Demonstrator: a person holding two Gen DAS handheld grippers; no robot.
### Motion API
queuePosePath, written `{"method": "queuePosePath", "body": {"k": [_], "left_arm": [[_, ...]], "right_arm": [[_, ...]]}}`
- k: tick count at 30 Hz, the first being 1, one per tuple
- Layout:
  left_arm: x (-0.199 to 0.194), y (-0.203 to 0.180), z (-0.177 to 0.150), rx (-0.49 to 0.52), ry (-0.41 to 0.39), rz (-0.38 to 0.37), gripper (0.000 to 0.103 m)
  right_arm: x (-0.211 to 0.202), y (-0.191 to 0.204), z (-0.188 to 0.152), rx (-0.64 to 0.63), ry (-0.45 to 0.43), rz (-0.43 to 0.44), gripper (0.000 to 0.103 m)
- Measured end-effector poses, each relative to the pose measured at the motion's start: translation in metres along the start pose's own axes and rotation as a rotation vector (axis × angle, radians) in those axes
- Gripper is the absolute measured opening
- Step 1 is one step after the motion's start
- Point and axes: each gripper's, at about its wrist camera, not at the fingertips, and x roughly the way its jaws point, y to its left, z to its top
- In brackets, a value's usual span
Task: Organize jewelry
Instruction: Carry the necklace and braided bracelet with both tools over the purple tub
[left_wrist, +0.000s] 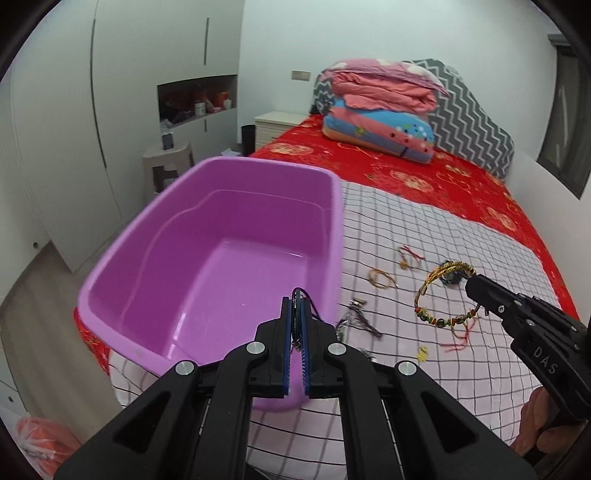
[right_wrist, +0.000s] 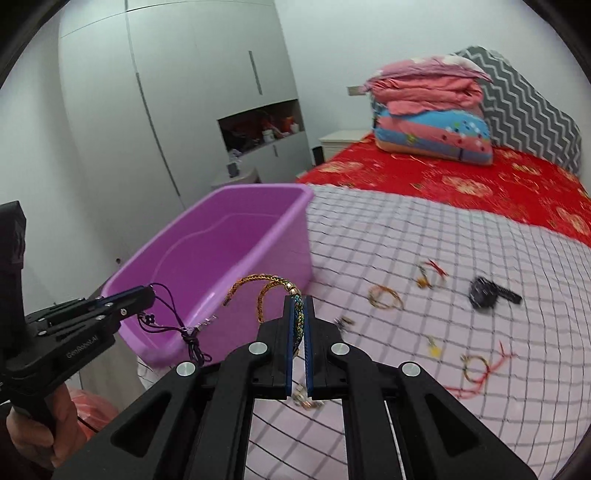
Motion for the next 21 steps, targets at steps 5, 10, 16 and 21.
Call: {"method": "queuePosePath", "body": {"k": [5, 10, 16, 21], "left_arm": [[0.001, 0.031, 0.02, -0.023, -0.016, 0.036, 0.005], [0.008, 0.06, 0.038, -0.047, -0.022, 0.06, 0.005], [0.033, 0.087, 0.041, -0.073, 0.015, 0.077, 0.005], [0.063, 0.102, 0.038, -0.095, 0.08, 0.085, 0.005]], "right_arm": [[0.024, 0.035, 0.03, -0.034, 0.006, 0.065, 0.005], [0.049, 0.065, 0.053, -0.053, 0.021, 0.116, 0.005], [0.087, 0.085, 0.064, -0.078, 0.064, 0.129, 0.005], [0.117, 0.097, 0.065, -0.099, 0.122, 0.123, 0.005]]}}
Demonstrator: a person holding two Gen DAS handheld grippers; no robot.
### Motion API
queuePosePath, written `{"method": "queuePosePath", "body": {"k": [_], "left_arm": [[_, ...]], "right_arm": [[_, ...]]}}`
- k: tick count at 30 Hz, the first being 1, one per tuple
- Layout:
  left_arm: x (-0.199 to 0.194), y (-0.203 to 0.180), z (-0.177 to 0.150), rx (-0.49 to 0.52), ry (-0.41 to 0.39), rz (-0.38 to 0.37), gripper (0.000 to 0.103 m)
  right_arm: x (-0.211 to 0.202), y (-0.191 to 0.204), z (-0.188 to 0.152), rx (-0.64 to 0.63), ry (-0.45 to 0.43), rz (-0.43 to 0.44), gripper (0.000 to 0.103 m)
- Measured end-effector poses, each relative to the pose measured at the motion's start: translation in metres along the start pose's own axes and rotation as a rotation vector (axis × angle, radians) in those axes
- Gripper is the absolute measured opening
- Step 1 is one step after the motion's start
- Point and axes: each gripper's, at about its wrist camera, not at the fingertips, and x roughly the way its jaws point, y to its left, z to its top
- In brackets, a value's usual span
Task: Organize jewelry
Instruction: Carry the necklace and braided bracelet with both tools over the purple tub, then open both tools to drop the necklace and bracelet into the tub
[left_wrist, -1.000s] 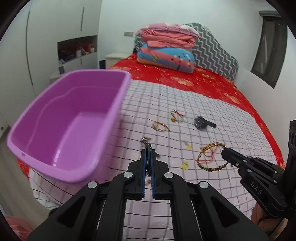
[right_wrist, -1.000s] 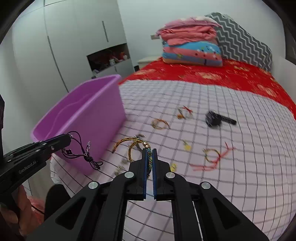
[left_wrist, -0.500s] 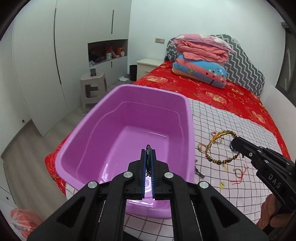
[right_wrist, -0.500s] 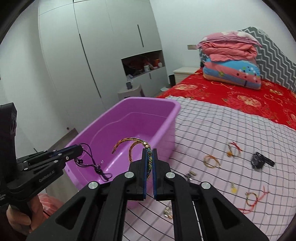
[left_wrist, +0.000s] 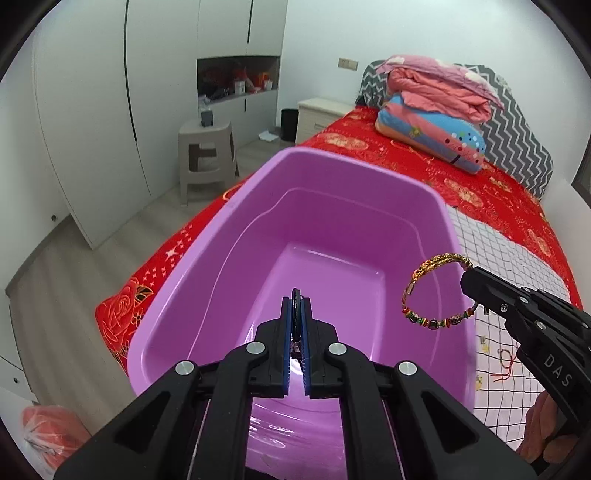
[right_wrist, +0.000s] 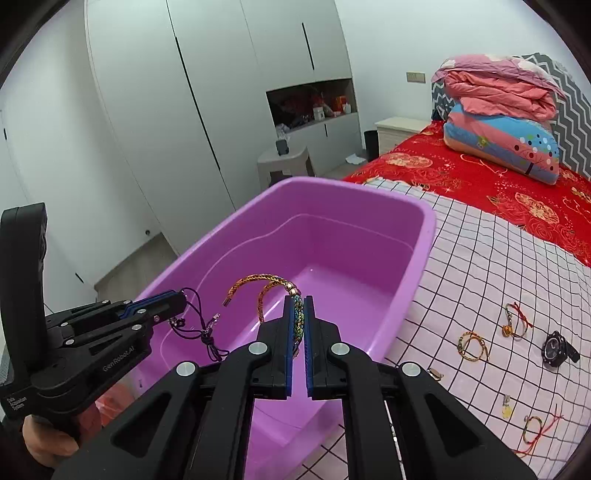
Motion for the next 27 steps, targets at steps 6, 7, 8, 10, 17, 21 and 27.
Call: {"method": "queuePosePath", "body": {"k": [6, 7, 8, 10, 17, 21, 27], "left_arm": [[0.016, 0.005, -0.005, -0.014, 0.041, 0.011, 0.006], [0.017, 0.006, -0.007, -0.019, 0.045, 0.011, 0.007], [0.018, 0.008, -0.007, -0.025, 0.052, 0.011, 0.013], [0.019, 0.011, -0.009, -0.043, 0.06, 0.026, 0.047], [0.008, 0.016, -0.01, -0.075, 0.029, 0.075, 0.081], [0.004, 0.012, -0.012, -0.061, 0.031, 0.086, 0.082], [-0.009, 0.001, -0.017, -0.051, 0.023, 0.084, 0.084]], "right_arm": [[0.03, 0.002, -0.002, -0.005, 0.066, -0.018, 0.005], [0.033, 0.001, -0.003, -0.004, 0.076, -0.021, 0.005], [0.036, 0.001, -0.004, -0.004, 0.09, -0.024, 0.007], [0.038, 0.001, -0.005, -0.001, 0.101, -0.039, 0.018], [0.027, -0.009, -0.009, 0.018, 0.079, -0.064, 0.034], [0.018, -0.011, -0.012, 0.02, 0.069, -0.068, 0.034], [-0.004, -0.021, -0.018, 0.057, 0.04, -0.056, 0.034]]}}
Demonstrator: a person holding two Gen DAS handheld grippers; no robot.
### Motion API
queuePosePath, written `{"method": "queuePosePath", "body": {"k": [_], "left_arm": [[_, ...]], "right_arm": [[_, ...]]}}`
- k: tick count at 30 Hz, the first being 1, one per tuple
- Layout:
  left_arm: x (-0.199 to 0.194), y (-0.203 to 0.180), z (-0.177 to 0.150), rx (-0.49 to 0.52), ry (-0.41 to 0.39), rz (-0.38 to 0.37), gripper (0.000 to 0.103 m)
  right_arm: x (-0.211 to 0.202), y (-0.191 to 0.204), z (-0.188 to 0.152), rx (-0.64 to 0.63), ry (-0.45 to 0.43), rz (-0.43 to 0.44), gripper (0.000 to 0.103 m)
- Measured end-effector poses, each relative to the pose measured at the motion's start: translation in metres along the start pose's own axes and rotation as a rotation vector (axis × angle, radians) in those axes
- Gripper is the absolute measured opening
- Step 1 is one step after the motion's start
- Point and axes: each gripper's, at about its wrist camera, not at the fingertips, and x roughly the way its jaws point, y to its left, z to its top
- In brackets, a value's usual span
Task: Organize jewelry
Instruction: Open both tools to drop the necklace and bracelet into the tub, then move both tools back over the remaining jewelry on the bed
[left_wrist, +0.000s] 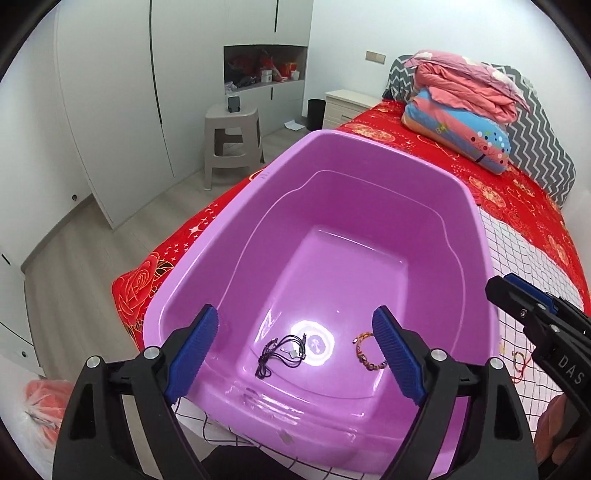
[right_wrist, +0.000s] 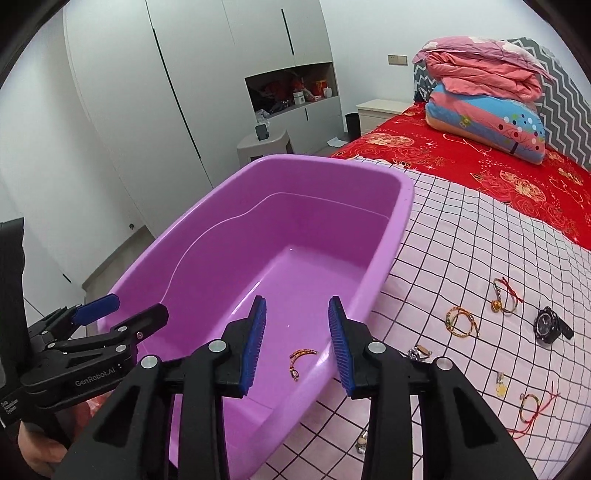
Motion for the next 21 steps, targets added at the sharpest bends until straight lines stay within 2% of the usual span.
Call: {"method": "queuePosePath", "body": {"k": [10, 21], "left_arm": [[-0.031, -0.037, -0.025, 0.063, -0.03, -0.037, 0.086], [-0.064, -0.1, -0.06, 0.163, -0.059, -0.129, 0.088]], "right_arm": [[-0.052, -0.04, -0.039, 0.075, -0.037, -0.038, 0.039], [-0.11, -0.103, -0.112, 0.166, -0.052, -0.17, 0.042]]}}
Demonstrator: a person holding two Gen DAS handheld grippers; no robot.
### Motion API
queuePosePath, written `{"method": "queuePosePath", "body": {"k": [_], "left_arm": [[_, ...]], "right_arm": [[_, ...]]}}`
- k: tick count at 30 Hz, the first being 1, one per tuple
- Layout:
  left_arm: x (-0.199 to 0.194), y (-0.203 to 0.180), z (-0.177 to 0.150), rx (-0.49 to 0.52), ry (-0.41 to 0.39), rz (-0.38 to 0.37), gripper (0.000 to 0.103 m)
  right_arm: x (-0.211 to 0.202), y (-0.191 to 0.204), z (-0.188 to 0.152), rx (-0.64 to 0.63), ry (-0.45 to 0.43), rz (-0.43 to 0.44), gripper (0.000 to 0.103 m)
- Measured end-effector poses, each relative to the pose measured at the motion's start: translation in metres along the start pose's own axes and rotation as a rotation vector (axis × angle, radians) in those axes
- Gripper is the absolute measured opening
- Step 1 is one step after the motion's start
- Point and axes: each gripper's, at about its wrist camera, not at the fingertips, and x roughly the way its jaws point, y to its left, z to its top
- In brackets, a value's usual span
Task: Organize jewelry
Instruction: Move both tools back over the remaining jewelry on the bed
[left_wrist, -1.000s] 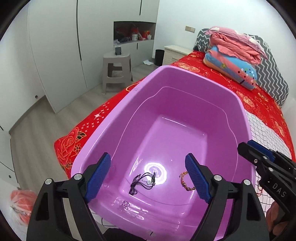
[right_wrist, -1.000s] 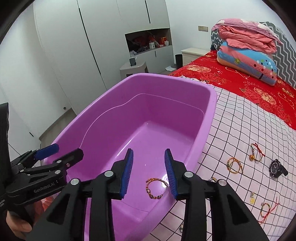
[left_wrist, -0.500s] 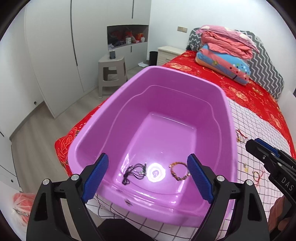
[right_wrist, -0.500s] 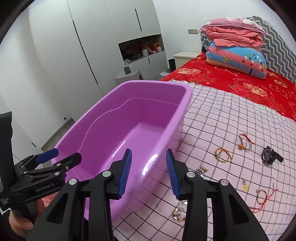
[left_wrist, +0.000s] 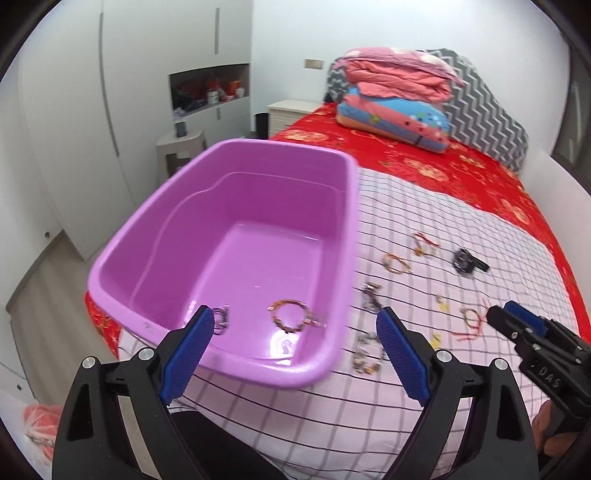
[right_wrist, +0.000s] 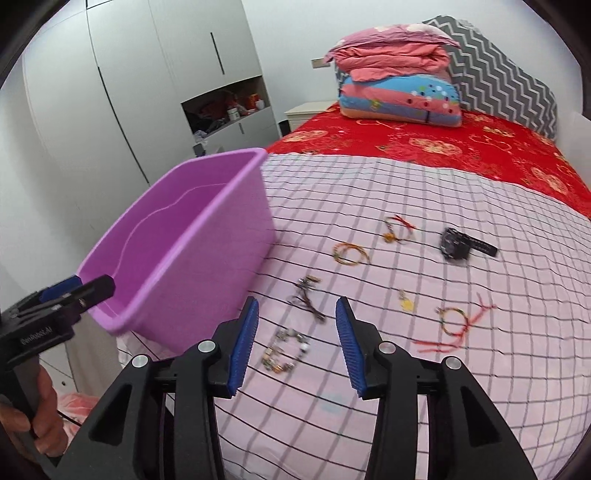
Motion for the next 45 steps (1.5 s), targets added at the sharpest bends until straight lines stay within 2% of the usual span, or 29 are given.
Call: {"method": "queuePosePath", "body": {"k": [10, 18, 23, 29, 38, 45], "left_arm": [[-0.004, -0.058, -0.02, 0.066, 0.013, -0.088, 0.088], [0.012, -0.089, -0.042, 0.079, 0.06, -0.119, 0.088], [0.037, -0.102, -0.058, 0.087, 0.098, -0.105, 0.088], [0.073, -0.103, -0.081, 0.046, 0.146, -0.083, 0.088], [0.125, -0.095, -0.092, 0.011, 0.171, -0.048, 0.088], [0.152, -0.094, -0.098, 0.016, 0.154, -0.028, 0.088]], "right_arm": [[-0.03, -0.059, -0.049, 0.092, 0.006, -0.065, 0.043], [-0.028, -0.086, -0.069, 0.139, 0.016, -0.108, 0.043], [-0.014, -0.094, -0.079, 0.13, 0.026, -0.104, 0.043], [0.013, -0.102, -0.09, 0.116, 0.048, -0.098, 0.044], [0.06, -0.108, -0.097, 0.109, 0.086, -0.09, 0.044], [0.093, -0.108, -0.093, 0.088, 0.097, -0.08, 0.047]]}}
